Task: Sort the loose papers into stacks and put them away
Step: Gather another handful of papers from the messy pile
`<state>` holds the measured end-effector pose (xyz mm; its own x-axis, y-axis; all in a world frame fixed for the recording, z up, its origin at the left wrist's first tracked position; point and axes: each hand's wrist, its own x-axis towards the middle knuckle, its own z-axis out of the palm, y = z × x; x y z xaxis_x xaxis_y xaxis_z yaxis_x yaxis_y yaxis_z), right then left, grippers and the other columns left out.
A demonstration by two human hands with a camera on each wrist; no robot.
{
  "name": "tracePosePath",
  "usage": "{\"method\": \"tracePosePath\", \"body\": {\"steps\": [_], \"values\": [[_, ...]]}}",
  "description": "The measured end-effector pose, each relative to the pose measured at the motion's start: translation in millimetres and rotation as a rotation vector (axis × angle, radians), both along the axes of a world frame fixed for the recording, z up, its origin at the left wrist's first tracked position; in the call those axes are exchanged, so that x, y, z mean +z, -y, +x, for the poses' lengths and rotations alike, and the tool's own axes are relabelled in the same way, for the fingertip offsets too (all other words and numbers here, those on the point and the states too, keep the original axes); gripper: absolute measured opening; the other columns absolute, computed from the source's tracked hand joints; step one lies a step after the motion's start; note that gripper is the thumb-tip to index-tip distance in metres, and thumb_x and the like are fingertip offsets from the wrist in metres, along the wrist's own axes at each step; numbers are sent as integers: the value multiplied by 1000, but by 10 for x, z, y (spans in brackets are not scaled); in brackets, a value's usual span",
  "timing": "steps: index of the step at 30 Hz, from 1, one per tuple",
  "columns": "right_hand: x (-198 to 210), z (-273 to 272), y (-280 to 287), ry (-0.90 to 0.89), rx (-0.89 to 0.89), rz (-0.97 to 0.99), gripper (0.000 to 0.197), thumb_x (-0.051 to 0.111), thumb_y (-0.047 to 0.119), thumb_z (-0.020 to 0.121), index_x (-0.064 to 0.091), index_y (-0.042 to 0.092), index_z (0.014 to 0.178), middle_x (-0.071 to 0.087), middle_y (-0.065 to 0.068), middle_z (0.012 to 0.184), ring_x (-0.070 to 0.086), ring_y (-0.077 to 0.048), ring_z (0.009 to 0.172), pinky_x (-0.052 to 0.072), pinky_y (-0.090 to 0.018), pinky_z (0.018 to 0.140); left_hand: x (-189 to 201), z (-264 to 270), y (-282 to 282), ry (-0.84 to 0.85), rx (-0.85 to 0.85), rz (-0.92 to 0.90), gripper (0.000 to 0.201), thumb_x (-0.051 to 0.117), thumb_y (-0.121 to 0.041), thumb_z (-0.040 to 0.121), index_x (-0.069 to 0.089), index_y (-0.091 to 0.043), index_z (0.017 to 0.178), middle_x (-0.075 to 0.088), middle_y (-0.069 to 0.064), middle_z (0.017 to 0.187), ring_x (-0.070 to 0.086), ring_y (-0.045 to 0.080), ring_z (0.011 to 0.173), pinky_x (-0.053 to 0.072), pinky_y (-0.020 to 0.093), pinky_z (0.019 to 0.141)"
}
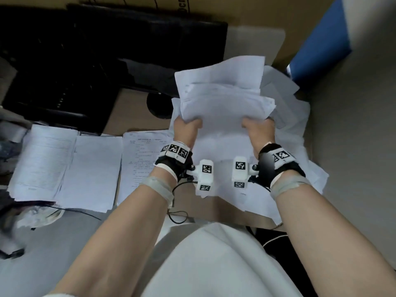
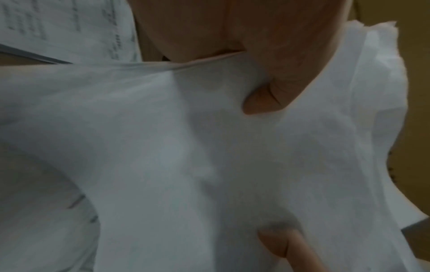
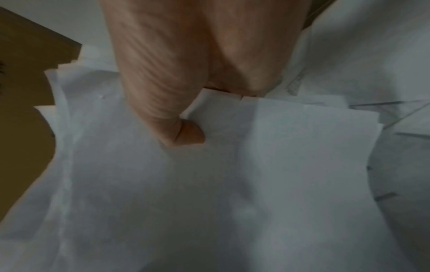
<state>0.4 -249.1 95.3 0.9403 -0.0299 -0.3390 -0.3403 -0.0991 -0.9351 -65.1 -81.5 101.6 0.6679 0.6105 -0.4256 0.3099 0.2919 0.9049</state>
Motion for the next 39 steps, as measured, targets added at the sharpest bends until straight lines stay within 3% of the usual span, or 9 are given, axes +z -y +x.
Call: {"method": "tracePosePath", "body": {"steps": [5,10,13,17,20,26,31,35,39], "values": [[277,2,0,65,39,70,18,67,-6,78,71,10,87,72,11,77,68,0,68,54,-20,71,210,42,-24,101,49,93,46,57,-2,57,64,7,102,63,1,79,58,7,64,50,23,62],[-9,-342,133,-131,133,-60,26,74,6,83,51,12,92,62,7,89,62,-11,81,47,-24,80,-286,-267,-64,-176,-201,220,74,66,-20,51,56,-6,123,66,10,119,66,23,104,57,38,85],[-240,-372,137,-178,202,-191,48,83,15,75,56,7,113,65,-6,112,63,-24,101,48,-29,85,-432,-275,-102,-237,-267,279,74,65,-23,53,60,-4,123,69,10,115,66,29,106,56,35,84],[-333,-222,62,-222,161,-209,35,82,18,78,59,7,101,65,0,102,64,-21,95,47,-26,84,-328,-65,-192,-285,-252,224,50,71,-11,79,55,-1,125,64,12,117,63,30,106,55,44,89],[-410,-139,42,-207,105,-197,37,83,31,73,67,8,97,73,-2,100,69,-24,96,54,-35,91,-400,27,-299,-251,-229,175,47,77,-21,78,59,-3,118,68,12,114,66,30,104,55,49,92],[-548,-146,60,-145,71,-163,20,76,29,84,71,19,101,74,5,101,70,-17,99,53,-35,95,-518,92,-319,-155,-317,118,31,75,-17,86,66,-11,115,71,6,108,69,25,99,57,36,85],[-846,-409,149,-448,268,-249,35,79,20,83,68,3,112,72,-9,108,69,-24,99,54,-38,95,-812,68,-186,-310,-546,124,37,66,-19,90,60,-4,123,68,10,113,64,26,96,52,34,79],[-1046,-609,266,-573,85,-371,28,72,22,88,67,-1,103,71,-16,109,68,-30,94,54,-37,87,-1009,127,-133,-364,-679,223,30,59,-26,98,61,-9,121,65,8,111,61,23,96,45,24,75],[-1123,-739,458,-674,-61,-481,28,61,18,95,59,-8,107,59,-14,96,59,-30,88,46,-37,76,-1354,187,-225,-582,-875,413,29,70,-34,88,68,-24,115,56,8,136,52,28,126,40,32,107]]}}
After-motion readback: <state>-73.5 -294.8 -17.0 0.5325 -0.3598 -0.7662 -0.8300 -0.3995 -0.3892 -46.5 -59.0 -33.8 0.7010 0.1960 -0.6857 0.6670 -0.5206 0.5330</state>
